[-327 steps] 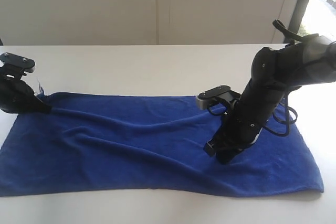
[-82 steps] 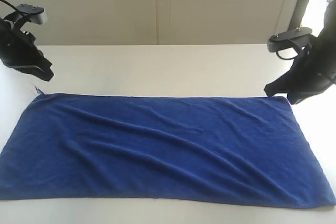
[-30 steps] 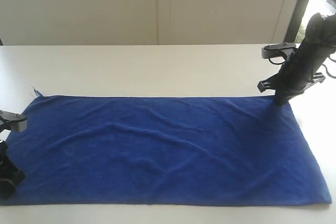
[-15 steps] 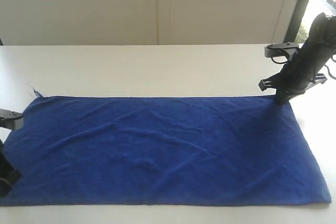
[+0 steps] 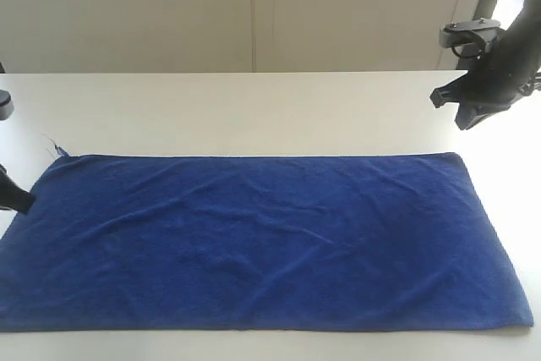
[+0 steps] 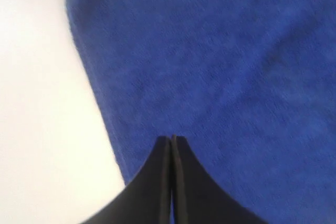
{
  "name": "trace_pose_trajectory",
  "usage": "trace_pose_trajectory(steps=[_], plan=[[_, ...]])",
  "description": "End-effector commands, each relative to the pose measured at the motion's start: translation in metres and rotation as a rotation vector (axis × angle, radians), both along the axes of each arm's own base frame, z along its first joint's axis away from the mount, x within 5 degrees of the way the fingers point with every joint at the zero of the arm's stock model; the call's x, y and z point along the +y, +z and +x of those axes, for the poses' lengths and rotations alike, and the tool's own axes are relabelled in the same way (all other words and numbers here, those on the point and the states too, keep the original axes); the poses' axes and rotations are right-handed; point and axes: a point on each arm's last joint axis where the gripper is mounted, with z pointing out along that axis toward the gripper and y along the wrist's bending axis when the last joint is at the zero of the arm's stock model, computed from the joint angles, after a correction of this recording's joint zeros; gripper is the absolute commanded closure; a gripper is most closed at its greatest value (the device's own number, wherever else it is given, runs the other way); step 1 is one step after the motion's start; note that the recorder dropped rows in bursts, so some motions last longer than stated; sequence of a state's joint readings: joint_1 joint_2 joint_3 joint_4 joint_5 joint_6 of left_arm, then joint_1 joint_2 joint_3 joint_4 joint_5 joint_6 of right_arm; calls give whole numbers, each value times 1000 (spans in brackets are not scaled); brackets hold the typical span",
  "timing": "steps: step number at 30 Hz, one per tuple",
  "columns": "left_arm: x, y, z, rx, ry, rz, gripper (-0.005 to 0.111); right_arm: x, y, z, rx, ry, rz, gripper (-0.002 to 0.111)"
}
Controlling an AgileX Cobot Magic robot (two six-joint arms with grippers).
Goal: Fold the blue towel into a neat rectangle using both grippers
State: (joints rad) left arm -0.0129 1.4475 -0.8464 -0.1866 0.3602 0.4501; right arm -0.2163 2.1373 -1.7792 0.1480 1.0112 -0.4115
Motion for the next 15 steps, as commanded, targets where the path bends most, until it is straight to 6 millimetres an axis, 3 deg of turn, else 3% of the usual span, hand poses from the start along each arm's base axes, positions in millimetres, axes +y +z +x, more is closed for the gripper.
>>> trace_pose_trajectory(steps=[1, 6, 10, 12, 15], plan=[[2, 3, 9, -95, 41, -5, 107, 4, 15, -16, 75, 32, 62, 108], [0, -12, 9, 11, 29, -13, 107, -6, 26, -39, 76, -28, 139, 108], [-2, -22, 11, 53, 58, -58, 107, -17, 33, -73, 99, -91, 161, 108], [-3, -21, 12, 50, 69, -73, 107, -15, 34, -88, 116, -101, 170, 108], [-4, -21, 10, 72, 62, -80, 107, -11, 19, -104, 120, -125, 170, 104]])
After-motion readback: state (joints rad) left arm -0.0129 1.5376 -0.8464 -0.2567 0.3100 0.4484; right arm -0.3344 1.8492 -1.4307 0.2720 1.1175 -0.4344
